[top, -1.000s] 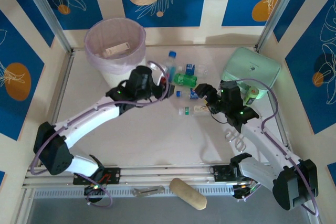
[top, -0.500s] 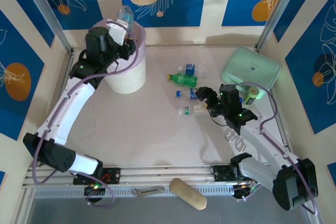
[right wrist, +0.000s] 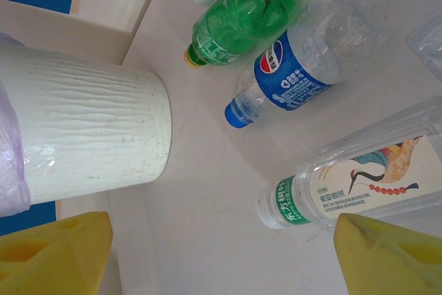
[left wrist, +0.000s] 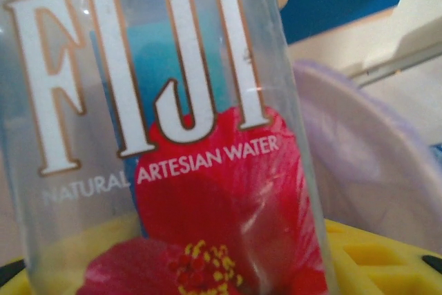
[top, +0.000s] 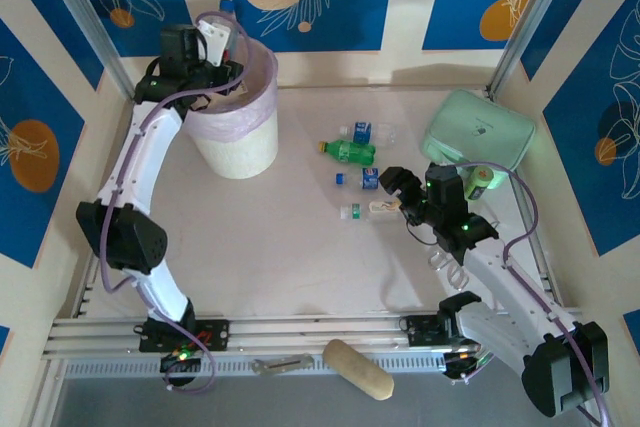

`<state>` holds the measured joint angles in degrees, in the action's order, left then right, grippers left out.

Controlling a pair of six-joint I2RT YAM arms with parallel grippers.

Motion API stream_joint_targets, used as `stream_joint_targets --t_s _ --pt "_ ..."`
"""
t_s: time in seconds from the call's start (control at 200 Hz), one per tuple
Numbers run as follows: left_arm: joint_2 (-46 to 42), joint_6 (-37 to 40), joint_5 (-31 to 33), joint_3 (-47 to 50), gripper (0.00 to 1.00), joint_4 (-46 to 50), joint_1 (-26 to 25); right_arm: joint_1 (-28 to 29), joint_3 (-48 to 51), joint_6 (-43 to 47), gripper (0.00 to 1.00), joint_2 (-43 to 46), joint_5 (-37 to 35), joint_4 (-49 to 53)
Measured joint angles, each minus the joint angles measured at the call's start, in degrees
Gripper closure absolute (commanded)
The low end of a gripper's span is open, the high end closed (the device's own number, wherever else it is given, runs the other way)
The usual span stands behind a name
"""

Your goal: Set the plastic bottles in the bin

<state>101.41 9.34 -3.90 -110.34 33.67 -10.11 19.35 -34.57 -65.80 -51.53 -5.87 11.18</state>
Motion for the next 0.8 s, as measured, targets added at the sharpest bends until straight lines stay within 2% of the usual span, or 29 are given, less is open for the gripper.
stream_joint_targets --t_s 0.235,0.42,0.61,0.8 --pt "2.12 -1.38 -1.64 -0.94 0.49 5.14 1.11 -0.22 0.52 0.2 0.16 0.0 0.0 0.42" --pt "3.06 -2.56 -1.86 -2.12 0.42 6.34 2.03 -0.26 0.59 0.42 0.16 0.0 -0.02 0.42" --pt "3.96 -3.78 -1.88 -2.12 0.19 6.45 2.25 -0.26 0.59 0.46 0.16 0.0 -0.02 0.42" --pt "4.02 -4.81 -1.86 -2.12 0.09 6.4 2.25 -0.26 0.57 0.87 0.16 0.0 -0.17 0.44"
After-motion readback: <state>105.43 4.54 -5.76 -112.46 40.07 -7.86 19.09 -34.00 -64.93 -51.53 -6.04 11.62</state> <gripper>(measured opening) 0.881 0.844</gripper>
